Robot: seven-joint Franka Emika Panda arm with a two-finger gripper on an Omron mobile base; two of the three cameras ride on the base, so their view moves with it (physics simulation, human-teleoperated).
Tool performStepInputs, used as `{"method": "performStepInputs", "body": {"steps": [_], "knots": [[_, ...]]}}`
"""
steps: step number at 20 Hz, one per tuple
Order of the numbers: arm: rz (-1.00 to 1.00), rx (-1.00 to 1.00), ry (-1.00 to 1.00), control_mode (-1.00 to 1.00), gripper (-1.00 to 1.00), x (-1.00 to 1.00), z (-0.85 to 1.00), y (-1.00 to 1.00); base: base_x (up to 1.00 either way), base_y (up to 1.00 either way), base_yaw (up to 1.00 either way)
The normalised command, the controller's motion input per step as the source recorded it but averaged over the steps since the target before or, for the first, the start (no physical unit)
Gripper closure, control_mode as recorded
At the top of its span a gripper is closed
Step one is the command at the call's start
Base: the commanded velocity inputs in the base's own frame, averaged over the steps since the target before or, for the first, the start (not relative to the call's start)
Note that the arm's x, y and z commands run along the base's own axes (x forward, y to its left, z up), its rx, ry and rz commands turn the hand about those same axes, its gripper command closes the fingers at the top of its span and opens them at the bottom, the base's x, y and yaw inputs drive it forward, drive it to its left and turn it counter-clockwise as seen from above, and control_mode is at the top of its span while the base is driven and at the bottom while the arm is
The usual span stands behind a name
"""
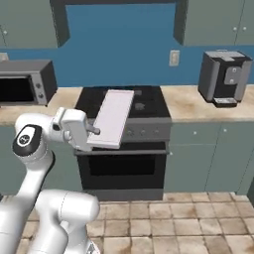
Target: The ice cube tray has been filled with water. Take the tray and place it in the freezer to make ice. Close the freezer door after placing the tray.
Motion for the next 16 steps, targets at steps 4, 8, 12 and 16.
{"method": "performStepInputs", "body": {"steps": [4, 8, 12, 16], "knots": [[0.0, 0.0, 0.0, 1.0, 1.0, 0.0, 0.0, 0.0, -0.62, 0.34, 0.56], [0.0, 0.0, 0.0, 1.0, 1.0, 0.0, 0.0, 0.0, -0.39, 0.36, 0.54], [0.0, 0.0, 0.0, 1.0, 1.0, 0.0, 0.0, 0.0, -0.24, 0.35, 0.52], [0.0, 0.0, 0.0, 1.0, 1.0, 0.0, 0.0, 0.0, -0.28, 0.43, 0.52]]}}
